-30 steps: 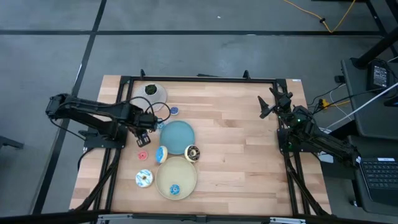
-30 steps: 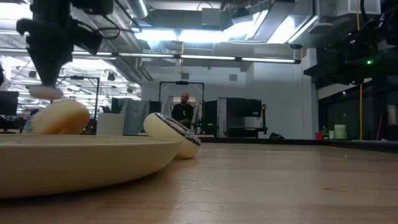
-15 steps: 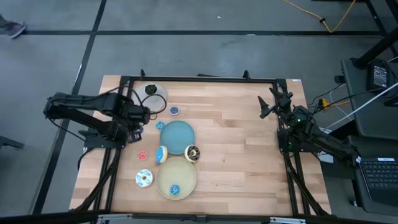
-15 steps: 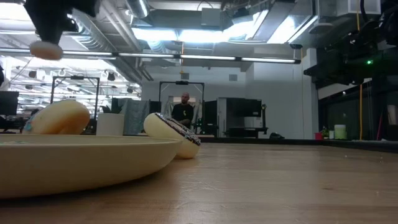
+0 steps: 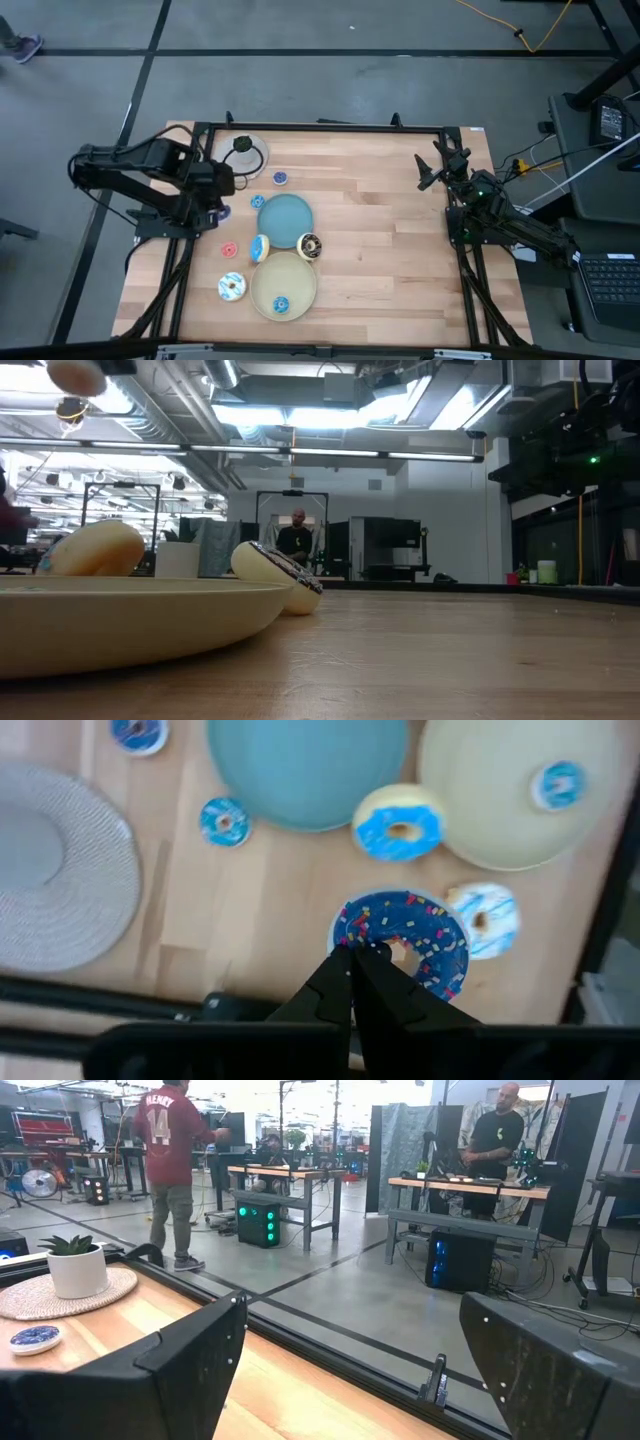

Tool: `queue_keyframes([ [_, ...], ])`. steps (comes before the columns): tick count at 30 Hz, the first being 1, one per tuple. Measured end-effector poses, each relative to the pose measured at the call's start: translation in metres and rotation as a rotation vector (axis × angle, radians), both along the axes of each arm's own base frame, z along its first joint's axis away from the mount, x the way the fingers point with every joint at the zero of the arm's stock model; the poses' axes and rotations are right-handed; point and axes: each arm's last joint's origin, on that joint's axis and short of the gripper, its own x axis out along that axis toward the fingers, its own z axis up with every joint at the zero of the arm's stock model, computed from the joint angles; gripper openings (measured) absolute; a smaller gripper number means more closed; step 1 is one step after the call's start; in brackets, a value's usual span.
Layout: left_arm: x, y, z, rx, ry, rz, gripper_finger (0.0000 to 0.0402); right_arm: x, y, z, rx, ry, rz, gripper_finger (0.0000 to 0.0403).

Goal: Pick & Place donuts
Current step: Put the left small blue donut on the gray plate

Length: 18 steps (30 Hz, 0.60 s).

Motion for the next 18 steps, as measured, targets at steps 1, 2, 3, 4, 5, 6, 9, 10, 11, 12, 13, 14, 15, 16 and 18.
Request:
queue_keyframes([
  [1,0.001,-0.001,0.002,-0.011,-0.007,-0.008,0.0002,0.0,0.0,0.0,0.0,0.0,0.0,0.0365],
  [2,0.002,-0.002,0.004,-0.018,-0.011,-0.015,0.0002,0.0,0.0,0.0,0.0,0.0,0.0,0.0365],
  [3,0.003,-0.004,0.007,-0.021,-0.017,-0.022,0.0002,0.0,0.0,0.0,0.0,0.0,0.0,0.0365],
  [4,0.004,-0.005,0.009,-0.026,-0.022,-0.03,0.0002,0.0,0.0,0.0,0.0,-0.001,0.0,0.0365],
  [5,0.006,-0.006,0.011,-0.027,-0.026,-0.037,0.0002,0.0,0.0,0.0,0.0,0.0,0.0,0.0365],
  [6,0.008,-0.008,0.013,-0.029,-0.031,-0.044,0.0002,0.0,0.0,0.0,0.0,0.0,0.0,0.0365],
  [9,0.014,-0.012,0.018,-0.031,-0.039,-0.063,0.0002,0.0,0.0,0.0,0.0,-0.001,0.0,0.0365],
  [10,0.017,-0.013,0.02,-0.031,-0.041,-0.068,0.0002,0.0,0.0,0.0,0.0,-0.001,0.0,0.0365],
  [11,0.019,-0.014,0.021,-0.032,-0.042,-0.071,0.0002,0.0,0.0,0.0,0.0,-0.001,0.0,0.0365],
  [12,0.022,-0.015,0.023,-0.033,-0.044,-0.073,0.0002,0.0,0.0,0.0,0.0,0.0,0.0,0.0365],
  [13,0.024,-0.017,0.025,-0.034,-0.045,-0.074,0.0002,0.0,0.0,0.0,0.0,0.0,0.0,0.0365],
  [14,0.027,-0.018,0.026,-0.035,-0.046,-0.076,0.0002,0.0,0.0,0.0,0.0,0.0,0.0,0.0365],
  [15,0.031,-0.019,0.028,-0.036,-0.047,-0.078,0.0002,0.0,0.0,0.0,0.0,-0.001,0.0,0.0365],
  [16,0.034,-0.021,0.03,-0.037,-0.05,-0.079,0.0002,0.0,0.0,0.0,0.0,0.0,0.0,0.0365],
  [18,0.04,-0.024,0.034,-0.04,-0.058,-0.081,0.0002,0.0,0.0,0.0,0.0,0.0,0.0,0.0365],
])
